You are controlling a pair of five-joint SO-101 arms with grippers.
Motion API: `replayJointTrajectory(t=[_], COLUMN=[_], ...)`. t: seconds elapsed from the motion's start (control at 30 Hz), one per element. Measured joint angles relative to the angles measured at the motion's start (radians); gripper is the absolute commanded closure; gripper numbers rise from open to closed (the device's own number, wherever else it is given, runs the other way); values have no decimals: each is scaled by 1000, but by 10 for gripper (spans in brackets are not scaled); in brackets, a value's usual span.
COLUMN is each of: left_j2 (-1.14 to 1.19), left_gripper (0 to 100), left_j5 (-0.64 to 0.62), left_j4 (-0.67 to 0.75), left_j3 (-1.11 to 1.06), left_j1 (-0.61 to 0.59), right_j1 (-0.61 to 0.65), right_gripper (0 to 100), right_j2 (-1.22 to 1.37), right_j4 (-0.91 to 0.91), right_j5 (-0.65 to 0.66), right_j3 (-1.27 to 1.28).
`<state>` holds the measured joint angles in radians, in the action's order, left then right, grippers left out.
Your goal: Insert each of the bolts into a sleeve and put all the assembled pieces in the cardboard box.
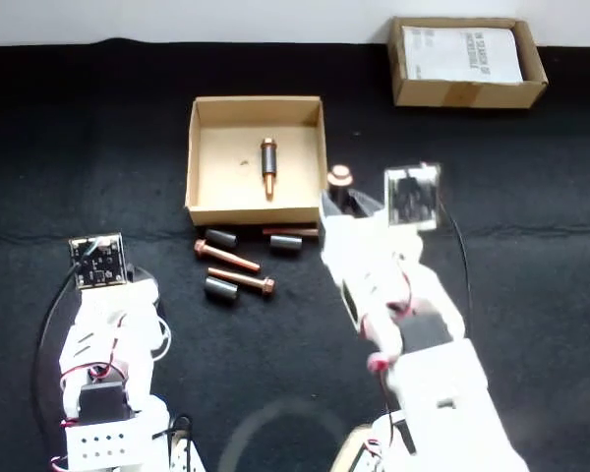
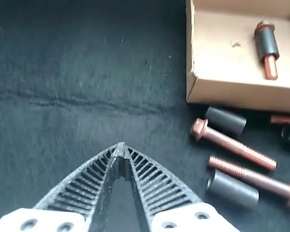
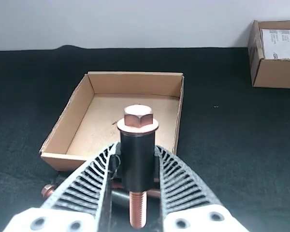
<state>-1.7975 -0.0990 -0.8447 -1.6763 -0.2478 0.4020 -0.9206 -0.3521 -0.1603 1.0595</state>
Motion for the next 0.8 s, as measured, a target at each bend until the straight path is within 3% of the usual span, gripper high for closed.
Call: replayJointTrajectory(t=[0.37,0.8], left_j2=[0,0], left_gripper=[991,991], left_j5=[0,0], left_j4=[-21,-21], left_j3=[0,0], left_j1=[0,0], right_j1=[12,26], right_gripper=[991,991], right_j2=[588,1250], right_j4=[-18,-459], right_j5=[0,0], right_j3=[-460,-1316])
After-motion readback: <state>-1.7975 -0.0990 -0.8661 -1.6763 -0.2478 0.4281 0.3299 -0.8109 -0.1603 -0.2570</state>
